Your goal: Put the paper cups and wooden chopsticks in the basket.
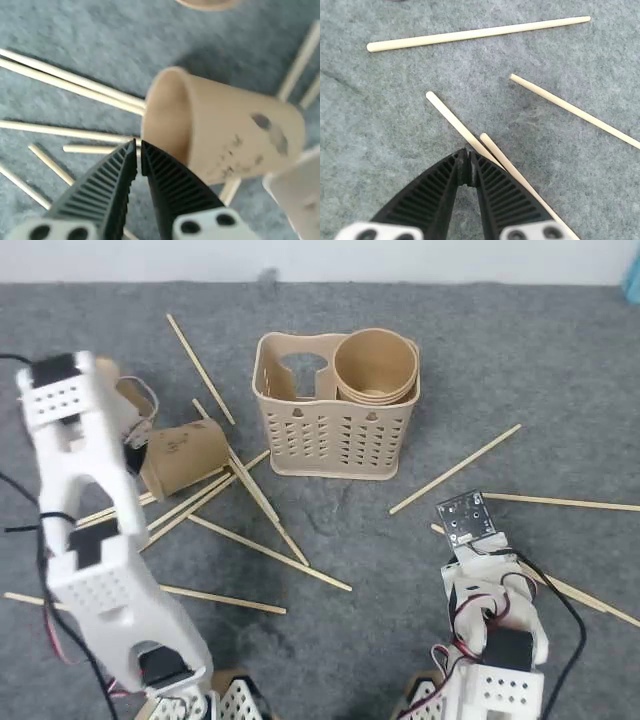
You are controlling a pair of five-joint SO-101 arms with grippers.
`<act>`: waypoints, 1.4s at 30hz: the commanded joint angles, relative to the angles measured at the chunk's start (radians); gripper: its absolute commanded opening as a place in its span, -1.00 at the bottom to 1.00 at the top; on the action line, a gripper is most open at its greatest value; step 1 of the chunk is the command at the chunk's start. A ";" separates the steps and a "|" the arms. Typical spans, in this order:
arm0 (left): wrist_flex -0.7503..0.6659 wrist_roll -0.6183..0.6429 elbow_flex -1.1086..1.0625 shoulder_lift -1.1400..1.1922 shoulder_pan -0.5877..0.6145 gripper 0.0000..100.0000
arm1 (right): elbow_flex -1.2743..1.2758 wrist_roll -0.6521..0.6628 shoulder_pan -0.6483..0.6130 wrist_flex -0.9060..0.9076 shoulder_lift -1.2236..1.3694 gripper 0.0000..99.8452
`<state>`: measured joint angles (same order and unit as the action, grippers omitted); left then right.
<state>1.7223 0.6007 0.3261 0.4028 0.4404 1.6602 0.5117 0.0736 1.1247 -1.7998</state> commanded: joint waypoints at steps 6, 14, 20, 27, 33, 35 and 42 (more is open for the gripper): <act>0.032 -0.017 -0.019 -0.155 -0.048 -0.97 | -0.005 0.008 -0.001 0.001 -0.015 -0.98; 0.032 -0.140 -0.013 -0.227 -0.041 -0.97 | -0.005 0.008 -0.001 0.001 -0.015 -0.98; 0.020 -0.210 -0.030 -0.466 0.055 -0.88 | -0.005 0.008 -0.002 0.001 -0.015 -0.98; -0.060 -0.204 -0.266 -0.520 0.117 -0.59 | -0.005 0.008 -0.005 0.001 -0.015 -0.98; -0.281 -0.204 -0.501 -0.520 0.130 -0.65 | -0.005 0.008 -0.005 0.002 -0.015 -0.98; -0.328 -0.193 -0.533 -0.520 0.127 -0.65 | -0.005 0.008 -0.005 0.002 -0.015 -0.98; -0.489 -0.041 -0.550 -0.520 0.127 -0.65 | -0.009 0.008 -0.007 0.013 -0.015 -0.98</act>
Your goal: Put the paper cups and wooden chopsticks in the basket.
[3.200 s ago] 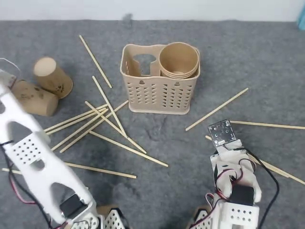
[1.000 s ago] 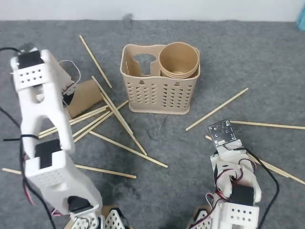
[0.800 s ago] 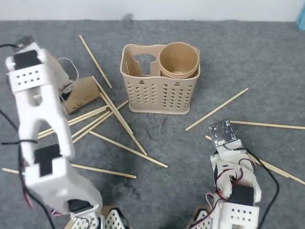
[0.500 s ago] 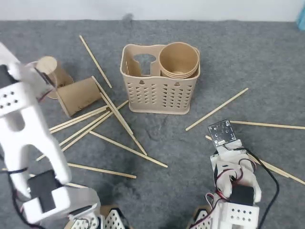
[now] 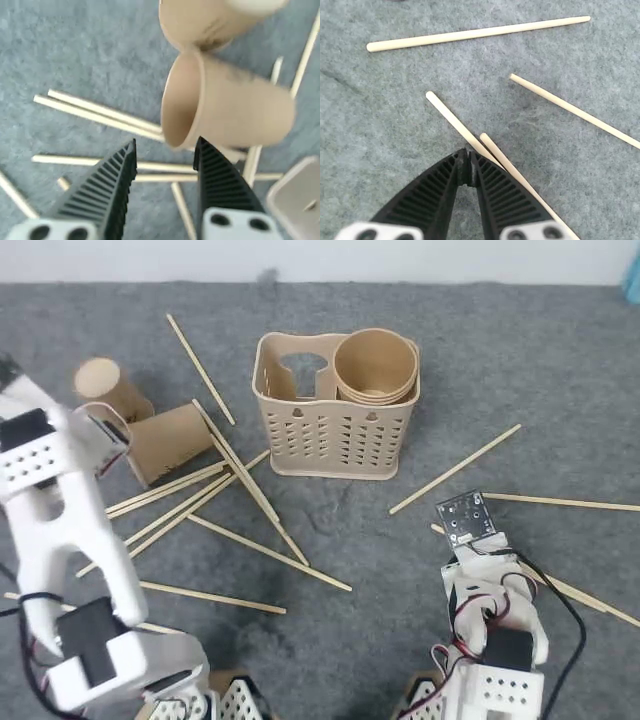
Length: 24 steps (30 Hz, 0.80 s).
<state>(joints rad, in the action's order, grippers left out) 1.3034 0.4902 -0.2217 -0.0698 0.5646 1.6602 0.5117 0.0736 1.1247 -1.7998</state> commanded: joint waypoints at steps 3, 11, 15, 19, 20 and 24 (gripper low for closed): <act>-0.120 0.103 -0.047 -0.048 -0.026 -0.65 | -0.011 0.028 -0.007 0.022 -0.015 -0.98; -0.358 0.180 -0.252 -0.048 -0.121 -0.65 | -0.011 0.032 -0.007 0.022 -0.015 -0.98; -0.459 0.219 -0.306 -0.048 -0.121 -0.65 | -0.011 0.034 -0.007 0.022 -0.015 -0.98; -0.497 0.219 -0.326 -0.051 -0.120 -0.65 | -0.012 0.034 -0.007 0.022 -0.015 -0.98; -0.496 0.219 -0.326 -0.055 -0.120 -0.66 | -0.012 0.034 -0.007 0.022 -0.015 -0.98; -0.500 0.215 -0.315 -0.057 -0.117 -0.83 | -0.012 0.034 -0.007 0.022 -0.015 -0.98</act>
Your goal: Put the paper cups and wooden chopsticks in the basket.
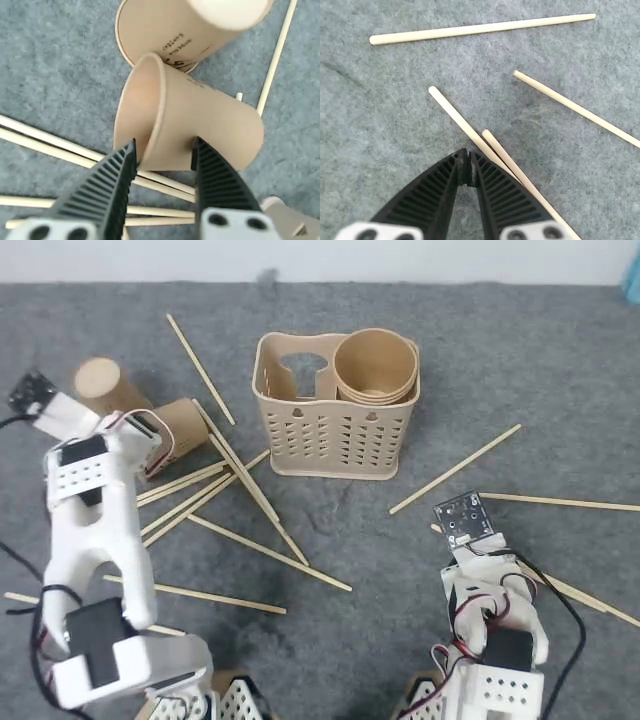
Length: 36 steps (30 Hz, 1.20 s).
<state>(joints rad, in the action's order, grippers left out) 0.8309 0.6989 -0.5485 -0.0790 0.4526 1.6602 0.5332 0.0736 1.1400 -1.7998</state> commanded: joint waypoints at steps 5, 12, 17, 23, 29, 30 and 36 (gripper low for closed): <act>-0.020 0.005 0.033 -0.048 -0.002 -0.97 | -0.012 0.012 -0.007 0.007 -0.015 -0.98; 0.037 -0.074 0.047 -0.055 -0.002 -0.98 | -0.012 0.012 -0.007 0.007 -0.015 -0.98; 0.153 -0.155 0.064 -0.173 -0.002 -0.98 | -0.012 0.012 -0.007 0.004 -0.015 -0.98; 0.253 -0.184 0.061 -0.442 0.034 -0.98 | -0.012 0.012 -0.007 0.005 -0.015 -0.98; 0.328 -0.235 0.054 -0.608 0.104 -0.97 | -0.012 0.012 -0.007 0.007 -0.015 -0.98; 0.330 -0.233 0.042 -0.609 0.115 -0.97 | -0.012 0.012 -0.007 0.007 -0.015 -0.98; 0.250 -0.212 -0.093 -0.545 0.074 -0.76 | -0.012 0.012 -0.007 0.021 -0.015 -0.98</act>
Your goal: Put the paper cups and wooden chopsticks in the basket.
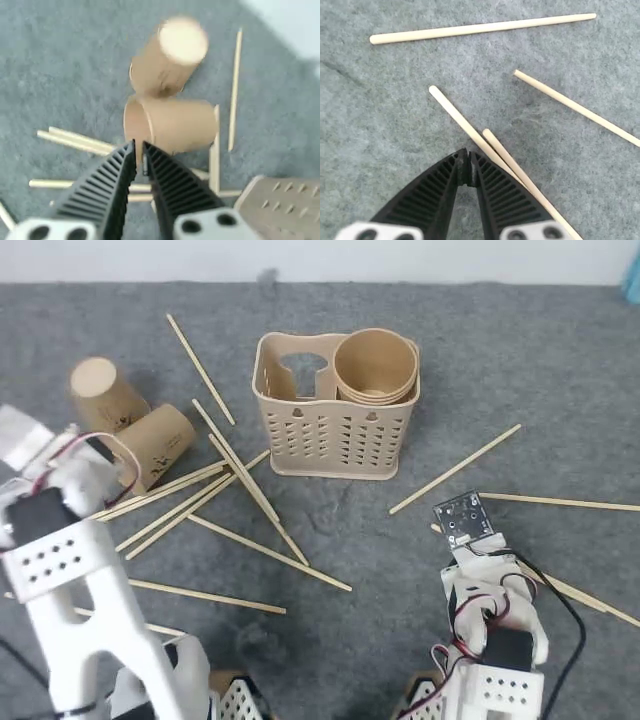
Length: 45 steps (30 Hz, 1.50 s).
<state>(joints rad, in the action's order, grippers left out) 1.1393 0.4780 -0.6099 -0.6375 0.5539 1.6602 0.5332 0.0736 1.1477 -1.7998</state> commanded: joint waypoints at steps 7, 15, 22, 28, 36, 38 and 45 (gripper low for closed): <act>-0.336 0.158 -0.170 0.161 -0.058 -0.47 | -0.012 0.014 -0.007 0.013 -0.015 -0.98; -0.600 0.221 -0.206 0.305 -0.081 -0.47 | -0.014 0.014 -0.008 0.013 -0.015 -0.98; -0.710 0.253 -0.209 0.416 -0.140 -0.47 | -0.014 0.014 -0.008 0.013 -0.015 -0.98; -0.812 0.250 -0.208 0.488 -0.144 -0.47 | -0.014 0.014 -0.008 0.013 -0.015 -0.98; -0.783 0.247 -0.214 0.428 -0.163 -0.91 | -0.014 0.014 -0.008 0.013 -0.015 -0.98; -0.747 0.247 -0.213 0.390 -0.163 -0.98 | -0.014 0.014 -0.008 0.013 -0.015 -0.98; -0.575 0.247 -0.216 0.170 -0.155 -0.98 | -0.014 0.014 -0.008 0.013 -0.015 -0.98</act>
<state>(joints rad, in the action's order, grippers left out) 0.4979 0.7234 -0.8309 -0.3414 0.3974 1.6602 0.5347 0.0736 1.1492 -1.7998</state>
